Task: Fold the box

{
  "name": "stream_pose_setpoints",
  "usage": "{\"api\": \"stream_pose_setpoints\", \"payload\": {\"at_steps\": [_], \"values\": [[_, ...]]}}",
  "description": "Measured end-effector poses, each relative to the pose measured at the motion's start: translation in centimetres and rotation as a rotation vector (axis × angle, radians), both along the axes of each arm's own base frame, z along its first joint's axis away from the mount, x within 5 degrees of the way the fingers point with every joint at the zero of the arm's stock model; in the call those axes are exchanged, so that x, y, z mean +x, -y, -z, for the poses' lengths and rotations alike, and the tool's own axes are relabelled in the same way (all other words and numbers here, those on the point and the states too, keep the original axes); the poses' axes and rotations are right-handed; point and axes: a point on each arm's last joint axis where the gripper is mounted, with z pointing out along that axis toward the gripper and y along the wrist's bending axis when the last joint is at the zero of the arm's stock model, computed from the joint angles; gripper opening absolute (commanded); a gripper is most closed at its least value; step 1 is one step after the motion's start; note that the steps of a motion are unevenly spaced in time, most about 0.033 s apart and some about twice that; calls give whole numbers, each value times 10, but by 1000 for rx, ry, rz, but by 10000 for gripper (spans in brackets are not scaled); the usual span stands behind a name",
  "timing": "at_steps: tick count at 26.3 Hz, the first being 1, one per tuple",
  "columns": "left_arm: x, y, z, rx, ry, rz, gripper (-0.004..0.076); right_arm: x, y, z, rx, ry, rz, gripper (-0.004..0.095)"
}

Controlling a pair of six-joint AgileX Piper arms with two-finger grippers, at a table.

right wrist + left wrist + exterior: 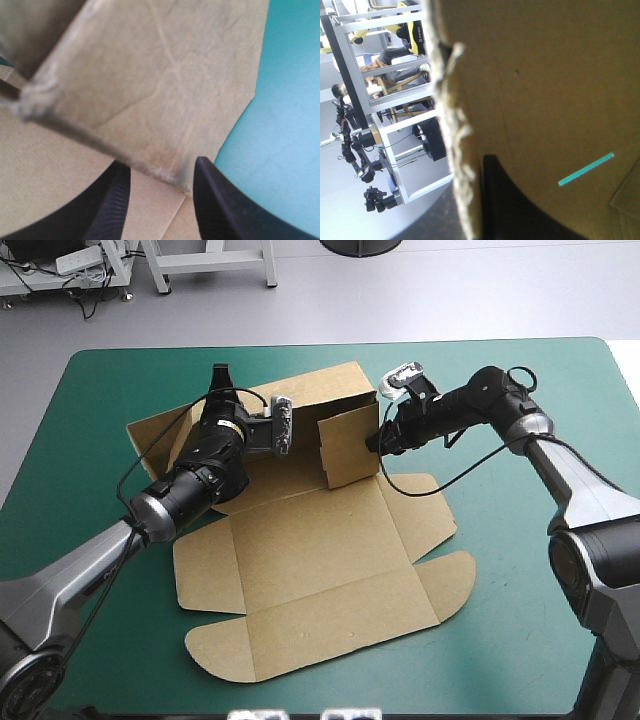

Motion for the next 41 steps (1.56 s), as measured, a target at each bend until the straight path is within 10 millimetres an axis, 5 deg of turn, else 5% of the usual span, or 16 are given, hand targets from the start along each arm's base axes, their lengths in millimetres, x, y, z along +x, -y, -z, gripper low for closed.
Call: {"api": "stream_pose_setpoints", "payload": {"at_steps": [30, 32, 34, 41], "values": [[2, 3, 1, -45, 16, 16, -10, 17, -6, -9, 124, 197, 48, 369], [2, 4, 0, -47, 17, 18, -10, 21, -7, -4, 142, 186, 65, 283], [2, 4, 0, -48, 17, 20, -10, 25, -7, 0, 153, 180, 82, -1], [2, 8, -1, -56, 31, 52, -8, 32, -5, 3, 145, 209, 130, 5]]}}
